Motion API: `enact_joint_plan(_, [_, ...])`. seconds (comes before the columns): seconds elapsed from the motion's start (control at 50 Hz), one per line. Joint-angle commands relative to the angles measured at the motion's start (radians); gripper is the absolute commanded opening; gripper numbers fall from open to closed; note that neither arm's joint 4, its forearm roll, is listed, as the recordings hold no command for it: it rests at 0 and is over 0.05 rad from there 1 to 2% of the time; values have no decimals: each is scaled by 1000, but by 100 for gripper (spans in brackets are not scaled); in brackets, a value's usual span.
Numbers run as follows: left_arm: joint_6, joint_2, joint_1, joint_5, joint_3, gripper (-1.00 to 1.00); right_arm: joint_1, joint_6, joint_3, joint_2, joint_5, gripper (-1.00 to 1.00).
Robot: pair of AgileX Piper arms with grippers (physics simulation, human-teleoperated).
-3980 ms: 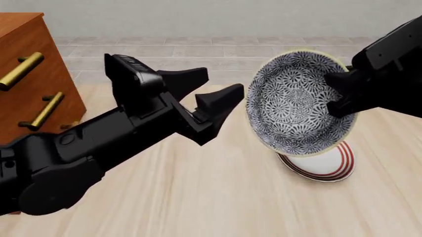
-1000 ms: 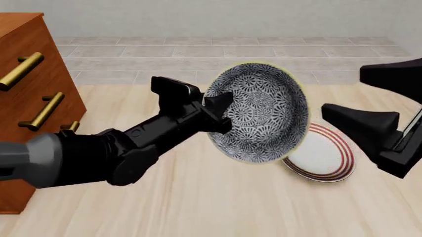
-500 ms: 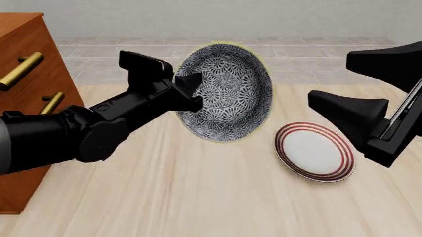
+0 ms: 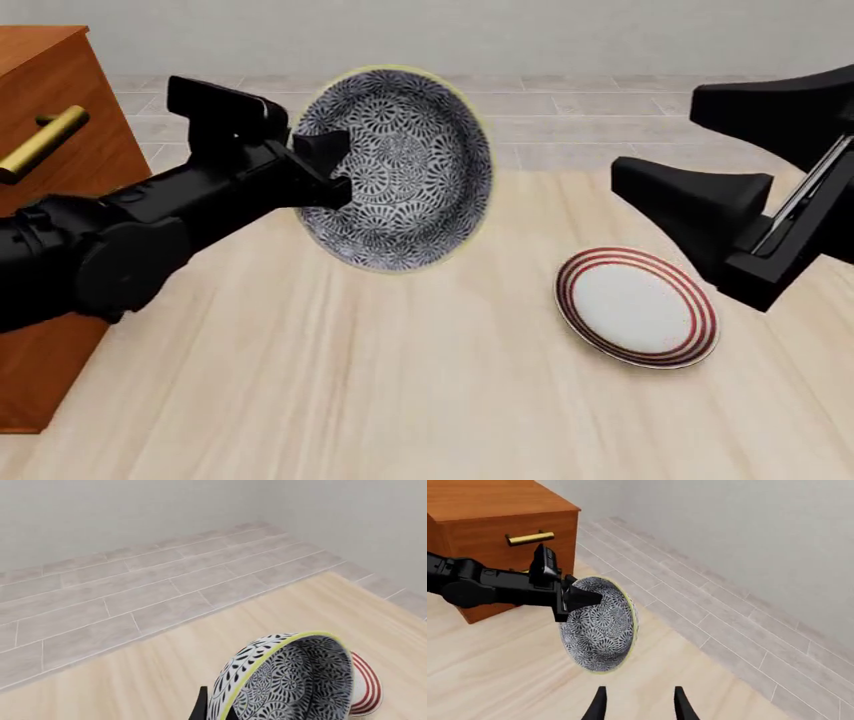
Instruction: Put the bowl on top of the cabinet.
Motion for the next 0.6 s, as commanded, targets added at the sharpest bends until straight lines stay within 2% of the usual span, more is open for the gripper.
enact_joint_plan(0.02, [25,-49,16,45,5,-100,6,1,9,2,-12,100])
enact_joint_plan(0.28, [28,-74,60,76,10,-100,16,-1,17,7,-16,100])
enact_joint_plan(0.46, [23,-105,106,179,-41,-100,26,1,25,16,-22,100])
enact_joint_plan(0.5, [48,-114,138,204,-49,-100,33,5,26,18,-22,100])
enact_joint_plan(0.6, [59,-121,182,252,-61,-100,44,6,31,19,-21,100])
